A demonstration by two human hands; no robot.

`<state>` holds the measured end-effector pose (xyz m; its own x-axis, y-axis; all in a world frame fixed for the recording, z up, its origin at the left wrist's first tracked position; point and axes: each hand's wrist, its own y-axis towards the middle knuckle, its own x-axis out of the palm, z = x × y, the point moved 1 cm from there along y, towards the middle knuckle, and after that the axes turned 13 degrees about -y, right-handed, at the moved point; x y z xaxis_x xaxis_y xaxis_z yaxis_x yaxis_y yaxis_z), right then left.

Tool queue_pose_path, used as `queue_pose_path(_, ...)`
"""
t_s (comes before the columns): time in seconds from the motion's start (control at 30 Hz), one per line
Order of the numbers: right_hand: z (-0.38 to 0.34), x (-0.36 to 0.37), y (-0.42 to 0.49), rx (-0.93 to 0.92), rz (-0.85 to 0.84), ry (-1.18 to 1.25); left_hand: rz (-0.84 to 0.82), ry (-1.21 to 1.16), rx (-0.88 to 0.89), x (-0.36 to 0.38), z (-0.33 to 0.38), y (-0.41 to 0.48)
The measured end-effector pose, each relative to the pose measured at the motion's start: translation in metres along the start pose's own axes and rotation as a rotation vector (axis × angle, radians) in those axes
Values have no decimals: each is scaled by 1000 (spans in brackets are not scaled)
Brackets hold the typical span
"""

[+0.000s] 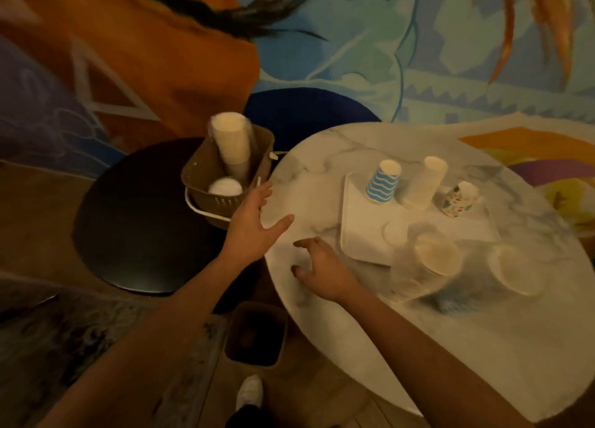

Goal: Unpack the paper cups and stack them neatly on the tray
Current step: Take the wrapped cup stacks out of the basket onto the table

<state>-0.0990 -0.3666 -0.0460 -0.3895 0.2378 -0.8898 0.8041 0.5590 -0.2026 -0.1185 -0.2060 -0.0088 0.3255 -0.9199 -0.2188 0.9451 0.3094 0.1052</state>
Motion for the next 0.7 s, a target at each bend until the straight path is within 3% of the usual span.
queue_pose_path(0.23,-73,-28,130,20,222,153,146,191,22,-115,-27,93)
queue_pose_path(0.53,-103,-38,288,259,365,430,78,302,-127,-159,-80,176)
queue_pose_path(0.7,-99,-21,331,341,261,500,30,241,-128,-159,-95,186)
